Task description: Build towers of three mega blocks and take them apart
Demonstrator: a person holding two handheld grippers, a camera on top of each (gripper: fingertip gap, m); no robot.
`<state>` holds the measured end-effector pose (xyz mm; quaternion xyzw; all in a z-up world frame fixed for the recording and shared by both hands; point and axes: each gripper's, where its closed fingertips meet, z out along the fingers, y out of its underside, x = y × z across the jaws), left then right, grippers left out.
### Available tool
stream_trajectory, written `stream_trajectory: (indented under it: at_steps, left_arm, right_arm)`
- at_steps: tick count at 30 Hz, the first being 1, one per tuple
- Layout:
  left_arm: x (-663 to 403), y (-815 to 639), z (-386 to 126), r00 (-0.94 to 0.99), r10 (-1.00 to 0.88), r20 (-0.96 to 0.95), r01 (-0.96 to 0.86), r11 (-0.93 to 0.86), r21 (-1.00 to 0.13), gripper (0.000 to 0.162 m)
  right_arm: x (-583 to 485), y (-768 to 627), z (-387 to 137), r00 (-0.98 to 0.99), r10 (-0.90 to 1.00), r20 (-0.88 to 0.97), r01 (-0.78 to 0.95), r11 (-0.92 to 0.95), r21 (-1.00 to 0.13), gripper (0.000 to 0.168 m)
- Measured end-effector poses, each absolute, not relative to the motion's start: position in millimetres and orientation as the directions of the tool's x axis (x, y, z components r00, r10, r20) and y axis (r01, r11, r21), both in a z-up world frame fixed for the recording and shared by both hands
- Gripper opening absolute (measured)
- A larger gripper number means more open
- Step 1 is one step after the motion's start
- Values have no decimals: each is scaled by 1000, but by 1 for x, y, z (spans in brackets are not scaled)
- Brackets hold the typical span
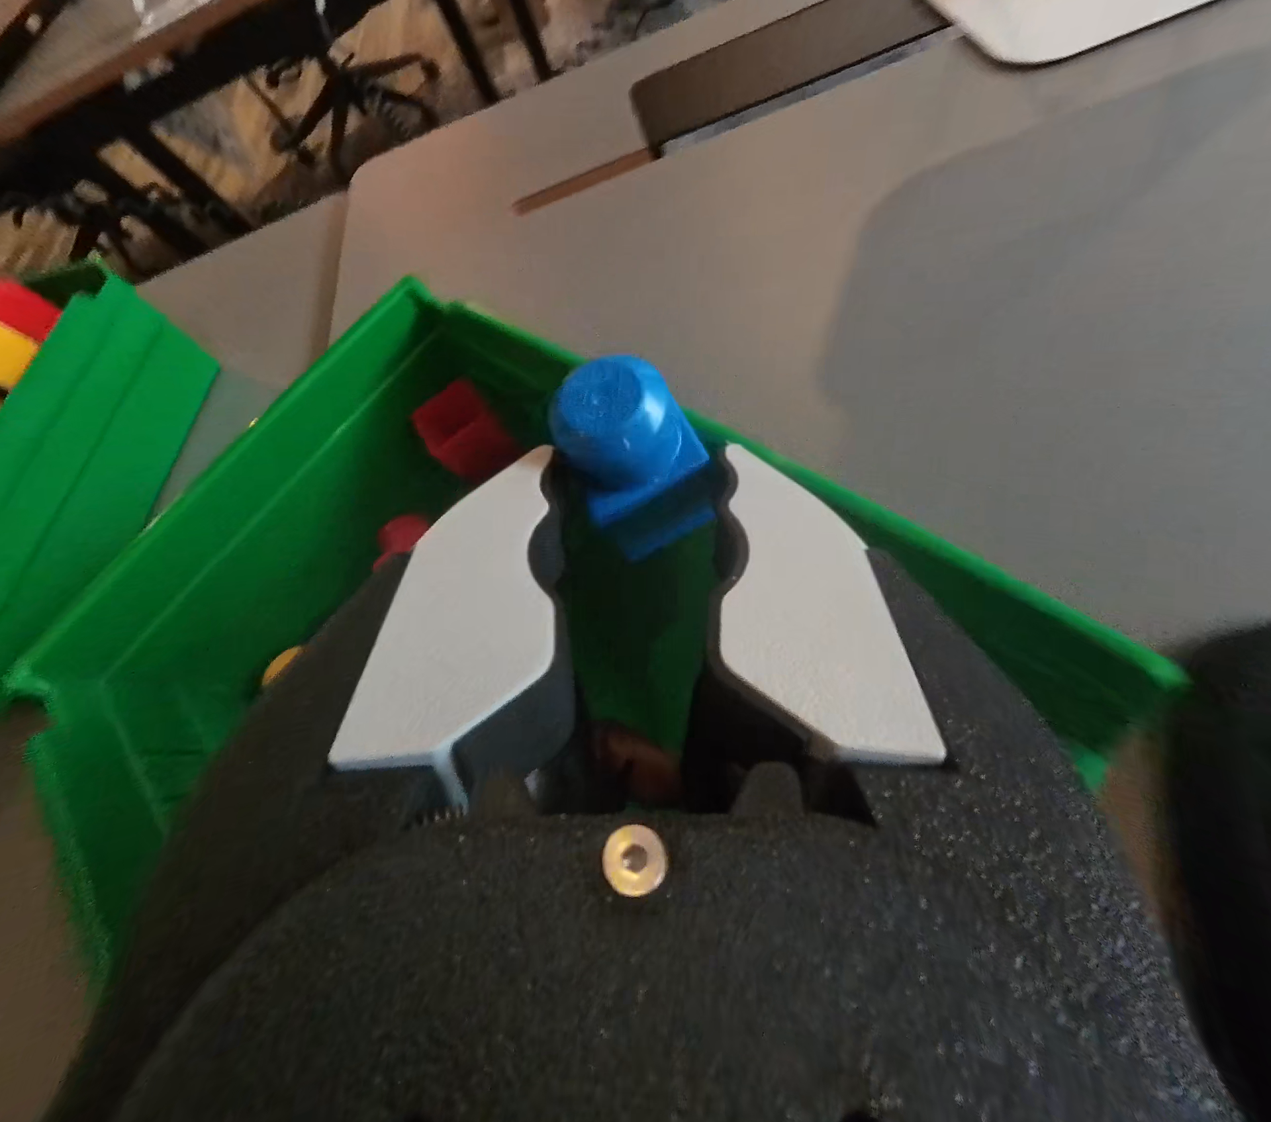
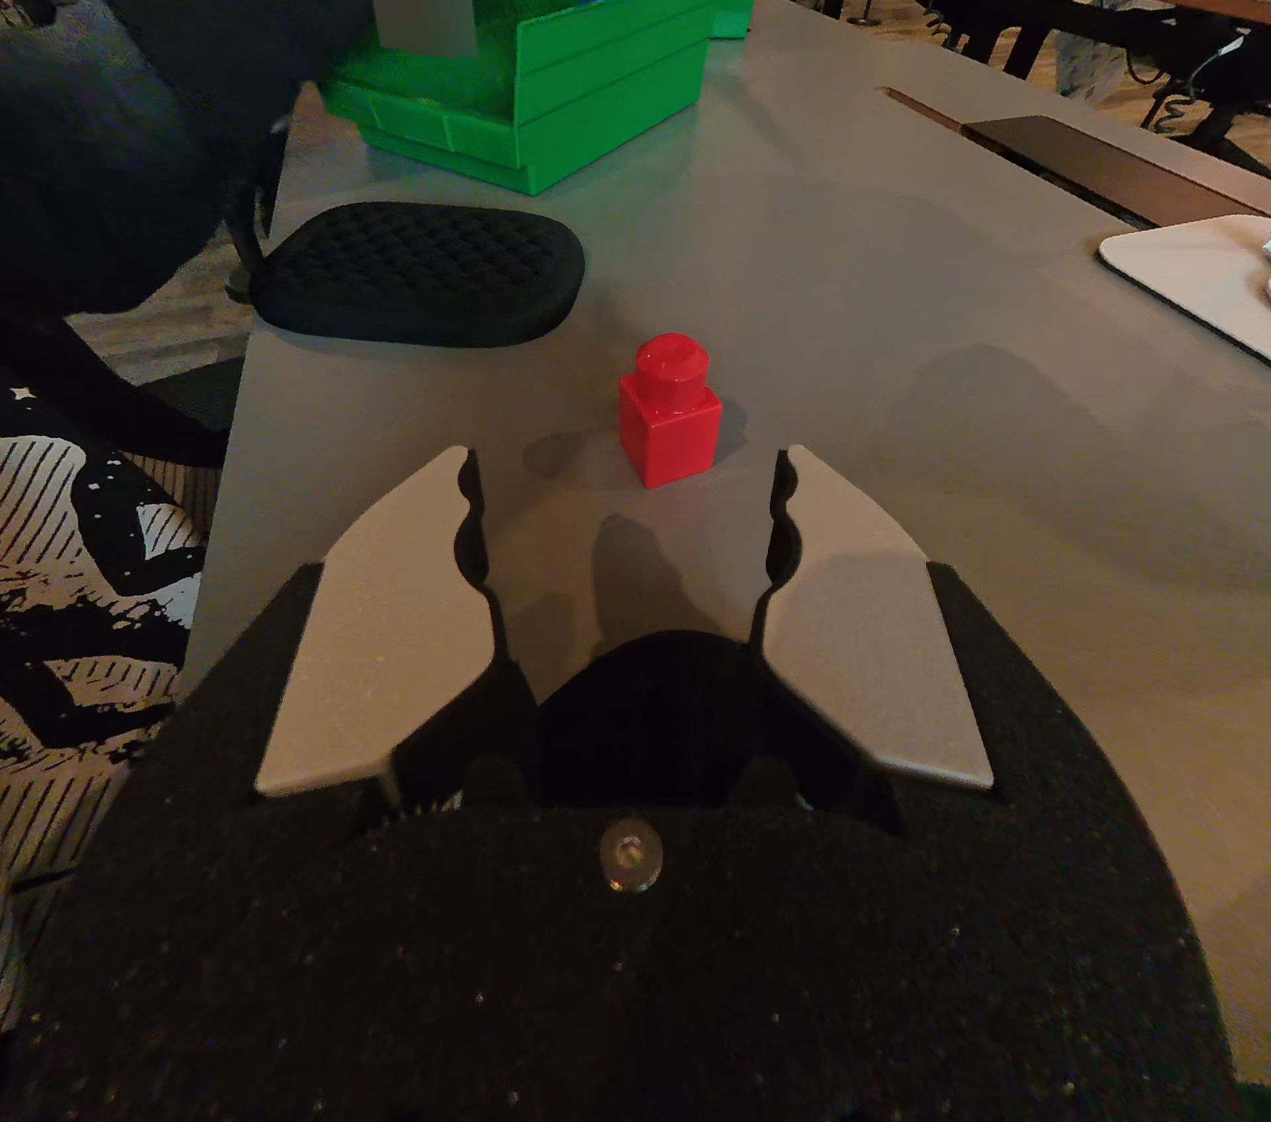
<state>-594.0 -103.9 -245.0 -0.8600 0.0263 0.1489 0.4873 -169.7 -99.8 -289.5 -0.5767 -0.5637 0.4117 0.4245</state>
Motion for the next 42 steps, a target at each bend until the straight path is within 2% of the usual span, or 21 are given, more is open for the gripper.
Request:
stream_trajectory:
  at_steps: [4, 8, 15, 23, 32, 38, 42]
  left_arm:
    - [-538, -115, -217, 946, -18, -324, -297, -452, -841, 38]
    - [-511, -123, -195, 928, -42, -369, -354, -400, -845, 38]
    - [-455, -135, -178, 930, -129, -344, -366, -239, -899, 38]
    - [-351, -126, -217, 907, -250, -338, -376, -119, -919, 38]
    - [-287, -113, -253, 889, -283, -359, -395, -79, -915, 38]
    - [-275, -112, -259, 875, -271, -401, -436, -81, -896, 38]
    - [-272, -112, -261, 868, -267, -418, -452, -78, -889, 38]
  right_arm:
    - [-170, -100, -291, 23, 1000, 9, 309, 1, -951, 80]
    - [-171, -101, -292, 17, 1000, 10, 325, 4, -946, 81]
    - [-172, -101, -292, 14, 1000, 10, 337, 4, -942, 80]
    - [-178, -105, -294, 15, 999, 40, 383, 31, -923, 79]
    - [-225, -116, -237, 30, 995, 100, 362, 83, -929, 65]
    - [-260, -119, -240, -42, 981, 190, 564, 180, -806, 62]
    - [-275, -120, -251, -96, 978, 187, 663, 203, -721, 56]
